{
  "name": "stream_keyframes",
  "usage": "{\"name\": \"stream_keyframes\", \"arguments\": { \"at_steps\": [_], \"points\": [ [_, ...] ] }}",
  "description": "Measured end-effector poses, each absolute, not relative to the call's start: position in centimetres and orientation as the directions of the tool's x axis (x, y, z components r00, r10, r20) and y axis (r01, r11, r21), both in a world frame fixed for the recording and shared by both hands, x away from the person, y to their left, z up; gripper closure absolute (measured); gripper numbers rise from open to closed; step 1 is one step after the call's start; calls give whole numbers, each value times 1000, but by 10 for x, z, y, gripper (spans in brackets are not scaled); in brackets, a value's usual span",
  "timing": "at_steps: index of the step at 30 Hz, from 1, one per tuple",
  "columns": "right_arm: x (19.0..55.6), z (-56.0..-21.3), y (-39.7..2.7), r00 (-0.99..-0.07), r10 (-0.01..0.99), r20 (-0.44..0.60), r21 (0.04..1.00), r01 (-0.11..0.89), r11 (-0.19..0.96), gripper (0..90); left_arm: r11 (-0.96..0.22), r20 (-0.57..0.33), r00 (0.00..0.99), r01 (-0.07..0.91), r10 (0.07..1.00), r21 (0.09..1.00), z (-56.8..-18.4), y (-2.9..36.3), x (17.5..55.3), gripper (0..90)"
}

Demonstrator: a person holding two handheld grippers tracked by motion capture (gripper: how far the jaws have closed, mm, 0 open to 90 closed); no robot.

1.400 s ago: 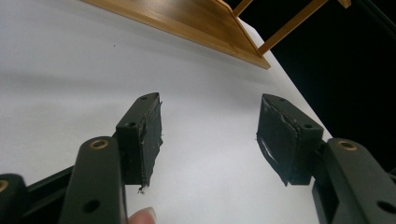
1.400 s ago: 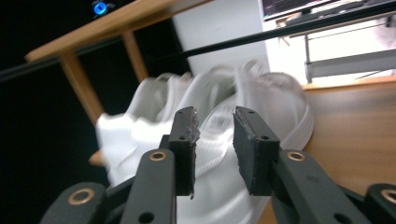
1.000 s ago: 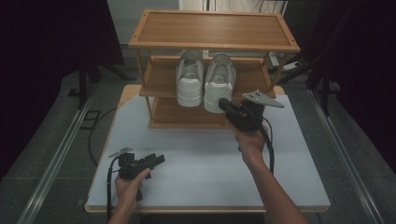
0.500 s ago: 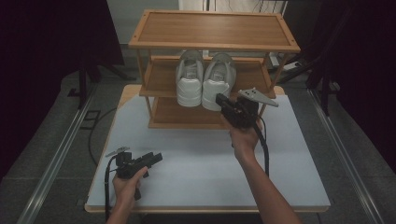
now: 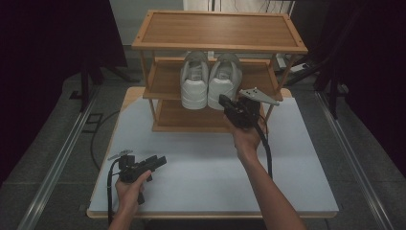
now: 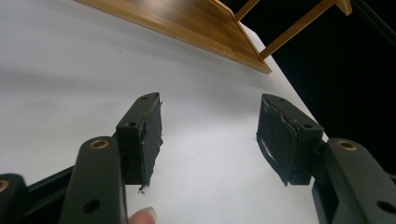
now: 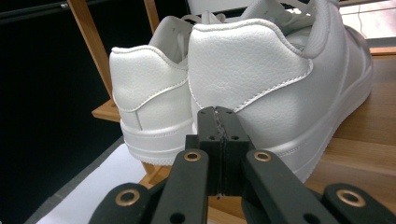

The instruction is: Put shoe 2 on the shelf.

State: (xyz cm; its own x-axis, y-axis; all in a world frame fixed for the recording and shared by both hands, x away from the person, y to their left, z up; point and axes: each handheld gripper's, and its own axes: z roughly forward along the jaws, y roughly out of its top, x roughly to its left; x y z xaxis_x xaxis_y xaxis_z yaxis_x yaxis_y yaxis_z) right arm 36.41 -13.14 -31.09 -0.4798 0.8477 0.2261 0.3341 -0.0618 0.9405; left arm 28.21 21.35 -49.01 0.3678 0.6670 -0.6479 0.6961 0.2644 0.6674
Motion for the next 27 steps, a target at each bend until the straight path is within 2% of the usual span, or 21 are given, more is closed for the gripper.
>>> {"name": "stream_keyframes", "arguments": {
  "at_steps": [5, 10, 14, 27],
  "points": [
    [366, -311, -131, -480, 848, 227, 941, 333, -63, 882, 267, -651, 367, 697, 665, 666, -490, 214, 282, 404],
    [361, -315, -134, -495, 832, 249, 941, 326, -88, 813, 261, -647, 370, 698, 667, 667, -490, 214, 281, 404],
    [348, -316, -146, -525, 815, 246, 949, 303, -92, 771, 253, -640, 378, 694, 669, 674, -490, 213, 280, 404],
    [307, -325, -174, -582, 780, 231, 961, 264, -87, 734, 259, -637, 377, 687, 672, 679, -485, 213, 275, 403]
  ]
}}
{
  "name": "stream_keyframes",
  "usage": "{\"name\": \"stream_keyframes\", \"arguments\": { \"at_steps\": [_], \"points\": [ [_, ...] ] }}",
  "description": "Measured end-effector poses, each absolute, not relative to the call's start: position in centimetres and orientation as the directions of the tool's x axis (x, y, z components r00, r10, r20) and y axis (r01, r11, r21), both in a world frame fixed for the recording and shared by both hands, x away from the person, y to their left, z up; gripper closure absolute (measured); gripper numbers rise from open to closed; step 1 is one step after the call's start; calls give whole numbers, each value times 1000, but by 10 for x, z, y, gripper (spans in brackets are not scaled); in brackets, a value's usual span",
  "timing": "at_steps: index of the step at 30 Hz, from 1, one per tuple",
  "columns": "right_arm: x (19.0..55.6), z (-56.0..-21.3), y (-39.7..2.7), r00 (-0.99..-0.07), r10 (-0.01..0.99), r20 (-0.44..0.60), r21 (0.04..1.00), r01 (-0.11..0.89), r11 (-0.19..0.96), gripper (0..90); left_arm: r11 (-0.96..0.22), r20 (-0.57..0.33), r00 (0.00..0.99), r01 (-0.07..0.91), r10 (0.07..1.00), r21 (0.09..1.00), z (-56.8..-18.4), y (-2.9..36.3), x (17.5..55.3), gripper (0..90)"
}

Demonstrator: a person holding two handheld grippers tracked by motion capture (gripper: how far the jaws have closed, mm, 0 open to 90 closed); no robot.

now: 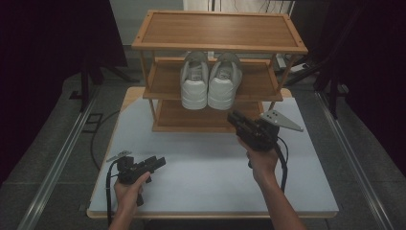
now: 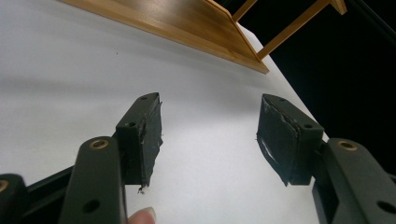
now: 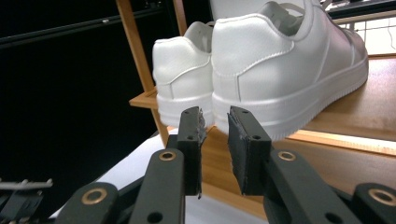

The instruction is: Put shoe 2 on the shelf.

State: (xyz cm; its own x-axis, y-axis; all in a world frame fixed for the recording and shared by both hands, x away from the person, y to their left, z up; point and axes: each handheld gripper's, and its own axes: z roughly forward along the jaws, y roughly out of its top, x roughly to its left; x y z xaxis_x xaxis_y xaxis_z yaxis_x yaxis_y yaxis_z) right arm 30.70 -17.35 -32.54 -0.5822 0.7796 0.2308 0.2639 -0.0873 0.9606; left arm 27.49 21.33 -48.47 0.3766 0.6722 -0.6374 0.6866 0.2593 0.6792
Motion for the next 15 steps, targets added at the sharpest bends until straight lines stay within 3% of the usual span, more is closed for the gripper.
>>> {"name": "stream_keyframes", "arguments": {
  "at_steps": [15],
  "points": [
    [267, -383, -200, -584, 777, 234, 953, 297, -63, 684, 258, -642, 372, 694, 671, 672, -488, 212, 276, 403]
  ]
}}
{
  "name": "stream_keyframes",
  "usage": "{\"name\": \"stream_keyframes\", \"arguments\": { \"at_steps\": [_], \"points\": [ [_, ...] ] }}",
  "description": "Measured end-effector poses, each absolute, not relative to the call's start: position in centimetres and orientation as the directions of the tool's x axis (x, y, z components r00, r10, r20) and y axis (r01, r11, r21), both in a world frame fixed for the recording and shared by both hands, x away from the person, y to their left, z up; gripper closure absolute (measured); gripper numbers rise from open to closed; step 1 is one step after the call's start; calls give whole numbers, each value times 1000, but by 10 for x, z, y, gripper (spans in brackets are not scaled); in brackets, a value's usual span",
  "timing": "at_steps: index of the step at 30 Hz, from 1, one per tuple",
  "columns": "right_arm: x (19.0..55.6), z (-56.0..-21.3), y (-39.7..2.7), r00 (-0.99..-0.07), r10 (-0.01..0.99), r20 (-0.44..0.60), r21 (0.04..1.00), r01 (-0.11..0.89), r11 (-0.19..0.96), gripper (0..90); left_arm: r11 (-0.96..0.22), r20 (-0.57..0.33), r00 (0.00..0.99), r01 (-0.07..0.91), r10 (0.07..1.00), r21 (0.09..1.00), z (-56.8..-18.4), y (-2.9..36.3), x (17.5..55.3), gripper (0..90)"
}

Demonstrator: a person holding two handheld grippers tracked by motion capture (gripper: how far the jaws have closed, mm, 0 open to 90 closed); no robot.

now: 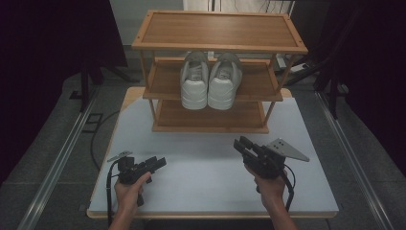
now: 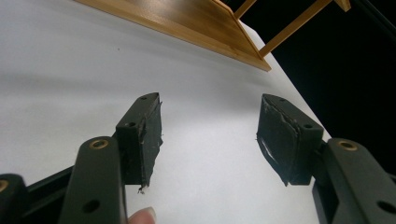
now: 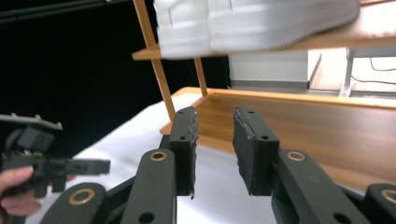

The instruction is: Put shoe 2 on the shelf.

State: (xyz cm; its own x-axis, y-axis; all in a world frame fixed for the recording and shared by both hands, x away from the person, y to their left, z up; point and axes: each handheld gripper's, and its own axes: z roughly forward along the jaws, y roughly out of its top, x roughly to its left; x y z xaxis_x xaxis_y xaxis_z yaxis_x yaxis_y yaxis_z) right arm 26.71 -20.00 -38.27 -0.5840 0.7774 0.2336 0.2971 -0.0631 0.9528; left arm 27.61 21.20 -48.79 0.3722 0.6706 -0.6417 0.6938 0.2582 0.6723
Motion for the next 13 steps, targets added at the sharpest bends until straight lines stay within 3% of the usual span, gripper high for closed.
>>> {"name": "stream_keyframes", "arguments": {
  "at_steps": [7, 13],
  "points": [
    [263, -396, -202, -583, 770, 259, 946, 315, -80, 654, 252, -640, 373, 697, 672, 671, -490, 210, 277, 402],
    [260, -403, -209, -580, 765, 280, 942, 321, -101, 553, 260, -642, 365, 696, 674, 669, -490, 212, 277, 402]
  ]
}}
